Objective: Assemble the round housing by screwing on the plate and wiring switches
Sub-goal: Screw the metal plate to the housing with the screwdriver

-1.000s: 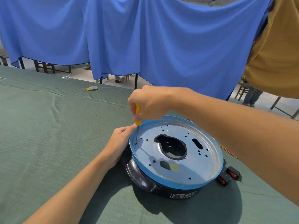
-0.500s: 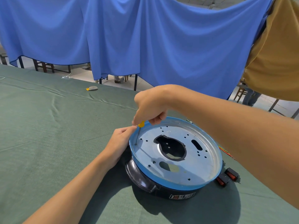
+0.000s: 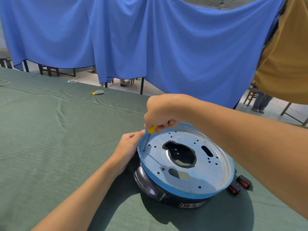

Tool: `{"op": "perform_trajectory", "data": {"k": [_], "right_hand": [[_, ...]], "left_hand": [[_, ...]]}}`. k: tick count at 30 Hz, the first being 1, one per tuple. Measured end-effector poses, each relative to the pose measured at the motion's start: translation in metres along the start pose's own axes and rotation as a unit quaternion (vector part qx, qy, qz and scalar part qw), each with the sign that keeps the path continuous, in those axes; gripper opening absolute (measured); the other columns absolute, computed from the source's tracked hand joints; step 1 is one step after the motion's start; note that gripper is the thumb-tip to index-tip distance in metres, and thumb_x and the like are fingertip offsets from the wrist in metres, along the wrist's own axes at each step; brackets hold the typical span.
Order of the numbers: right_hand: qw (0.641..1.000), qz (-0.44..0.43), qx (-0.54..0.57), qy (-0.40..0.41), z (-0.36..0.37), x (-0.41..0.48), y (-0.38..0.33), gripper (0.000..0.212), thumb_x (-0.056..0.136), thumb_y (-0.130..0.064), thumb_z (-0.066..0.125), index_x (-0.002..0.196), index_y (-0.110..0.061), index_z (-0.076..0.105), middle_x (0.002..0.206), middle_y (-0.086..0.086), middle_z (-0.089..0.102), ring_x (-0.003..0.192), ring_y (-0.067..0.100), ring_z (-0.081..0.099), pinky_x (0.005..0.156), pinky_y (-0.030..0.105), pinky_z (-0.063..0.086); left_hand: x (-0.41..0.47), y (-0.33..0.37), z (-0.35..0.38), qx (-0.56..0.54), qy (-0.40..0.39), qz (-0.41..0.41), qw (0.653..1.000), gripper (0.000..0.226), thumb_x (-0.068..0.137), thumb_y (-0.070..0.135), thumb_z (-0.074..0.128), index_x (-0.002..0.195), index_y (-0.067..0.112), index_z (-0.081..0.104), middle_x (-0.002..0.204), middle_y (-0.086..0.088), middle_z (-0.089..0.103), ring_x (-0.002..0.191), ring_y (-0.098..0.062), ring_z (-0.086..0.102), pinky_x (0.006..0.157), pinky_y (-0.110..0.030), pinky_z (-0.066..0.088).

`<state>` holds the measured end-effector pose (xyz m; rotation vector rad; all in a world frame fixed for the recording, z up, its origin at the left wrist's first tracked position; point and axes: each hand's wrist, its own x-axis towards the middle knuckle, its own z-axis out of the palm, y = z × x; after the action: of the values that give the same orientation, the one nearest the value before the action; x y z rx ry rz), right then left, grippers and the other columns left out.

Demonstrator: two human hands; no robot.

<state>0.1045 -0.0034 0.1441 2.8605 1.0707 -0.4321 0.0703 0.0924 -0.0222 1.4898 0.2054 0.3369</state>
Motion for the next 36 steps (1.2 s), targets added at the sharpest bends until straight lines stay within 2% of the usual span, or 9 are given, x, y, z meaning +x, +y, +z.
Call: {"op": "perform_trajectory", "data": {"k": [5, 9, 11, 18, 23, 27, 31, 34, 36], "right_hand": [[0.998, -0.024, -0.02, -0.055, -0.008, -0.009, 0.0, 0.031, 0.094, -0.024, 0.059, 0.071, -0.004, 0.055, 0.057, 0.006, 0.053, 0.041, 0.017, 0.036, 0.038, 0.017, 0.03], [0.963, -0.108, -0.246, -0.006, -0.006, -0.012, -0.002, 0.033, 0.09, -0.021, 0.063, 0.061, -0.012, 0.051, 0.057, 0.002, 0.053, 0.055, 0.021, 0.051, 0.049, 0.024, 0.04], [0.938, -0.148, -0.311, 0.038, -0.004, -0.014, -0.002, 0.039, 0.088, -0.02, 0.062, 0.055, -0.015, 0.041, 0.054, 0.001, 0.045, 0.058, 0.02, 0.045, 0.051, 0.028, 0.036], [0.945, -0.149, -0.29, 0.033, -0.006, -0.013, -0.002, 0.039, 0.09, -0.022, 0.061, 0.057, -0.017, 0.041, 0.057, -0.003, 0.043, 0.055, 0.013, 0.04, 0.047, 0.028, 0.029], [0.95, -0.125, -0.286, 0.0, -0.005, -0.002, -0.014, 0.031, 0.092, -0.021, 0.057, 0.063, -0.011, 0.052, 0.064, -0.002, 0.054, 0.052, 0.013, 0.045, 0.041, 0.021, 0.037], [0.966, -0.084, -0.238, -0.053, -0.008, 0.003, -0.017, 0.023, 0.094, -0.017, 0.051, 0.077, -0.005, 0.062, 0.071, 0.003, 0.063, 0.048, 0.017, 0.045, 0.03, 0.013, 0.033], [0.981, -0.027, -0.163, -0.099, -0.007, 0.003, -0.012, 0.034, 0.097, -0.013, 0.039, 0.076, 0.0, 0.062, 0.066, 0.008, 0.053, 0.039, 0.015, 0.032, 0.038, 0.018, 0.028], [0.988, 0.018, -0.07, -0.138, -0.004, 0.002, -0.007, 0.037, 0.102, -0.013, 0.035, 0.093, 0.009, 0.062, 0.069, 0.013, 0.05, 0.043, 0.014, 0.025, 0.038, 0.019, 0.022], [0.989, 0.034, -0.008, -0.144, -0.002, -0.003, 0.001, 0.036, 0.103, -0.014, 0.034, 0.09, 0.008, 0.059, 0.065, 0.012, 0.049, 0.042, 0.013, 0.024, 0.037, 0.019, 0.021]], "left_hand": [[-0.001, 0.002, -0.001, 0.003, -0.003, 0.0, 1.0, 0.031, 0.098, 0.035, 0.057, 0.084, 0.02, 0.081, 0.096, -0.005, 0.078, 0.095, -0.025, 0.073, 0.097, -0.047, 0.052], [-0.001, 0.001, 0.0, -0.006, 0.004, -0.007, 1.0, 0.035, 0.1, 0.033, 0.055, 0.085, 0.016, 0.08, 0.095, -0.01, 0.078, 0.094, -0.03, 0.073, 0.097, -0.049, 0.052], [-0.001, 0.001, 0.0, -0.008, 0.006, -0.008, 1.0, 0.035, 0.1, 0.033, 0.055, 0.085, 0.013, 0.08, 0.094, -0.012, 0.077, 0.093, -0.032, 0.073, 0.095, -0.049, 0.053], [0.0, 0.0, -0.001, 0.014, 0.007, 0.002, 1.0, 0.04, 0.1, 0.031, 0.053, 0.094, -0.004, 0.072, 0.093, -0.015, 0.077, 0.089, -0.032, 0.072, 0.095, -0.051, 0.051], [0.0, 0.001, -0.001, 0.021, -0.002, 0.002, 1.0, 0.034, 0.101, 0.034, 0.054, 0.085, 0.02, 0.08, 0.095, -0.003, 0.078, 0.093, -0.02, 0.073, 0.092, -0.038, 0.052], [-0.001, 0.002, -0.001, 0.017, 0.002, 0.002, 1.0, 0.035, 0.099, 0.039, 0.056, 0.08, 0.021, 0.081, 0.092, -0.004, 0.078, 0.09, -0.019, 0.073, 0.091, -0.039, 0.052], [-0.003, 0.003, 0.0, 0.02, 0.008, 0.0, 1.0, 0.037, 0.099, 0.035, 0.054, 0.077, 0.023, 0.081, 0.088, -0.005, 0.078, 0.08, -0.017, 0.073, 0.086, -0.038, 0.053], [-0.003, 0.003, -0.001, 0.025, 0.005, 0.0, 1.0, 0.038, 0.101, 0.034, 0.053, 0.079, 0.022, 0.081, 0.09, -0.007, 0.078, 0.082, -0.02, 0.074, 0.084, -0.038, 0.053], [-0.004, 0.005, -0.001, 0.031, -0.004, -0.01, 0.999, 0.038, 0.101, 0.037, 0.052, 0.081, 0.022, 0.081, 0.091, -0.006, 0.078, 0.084, -0.02, 0.074, 0.083, -0.035, 0.053]]}}
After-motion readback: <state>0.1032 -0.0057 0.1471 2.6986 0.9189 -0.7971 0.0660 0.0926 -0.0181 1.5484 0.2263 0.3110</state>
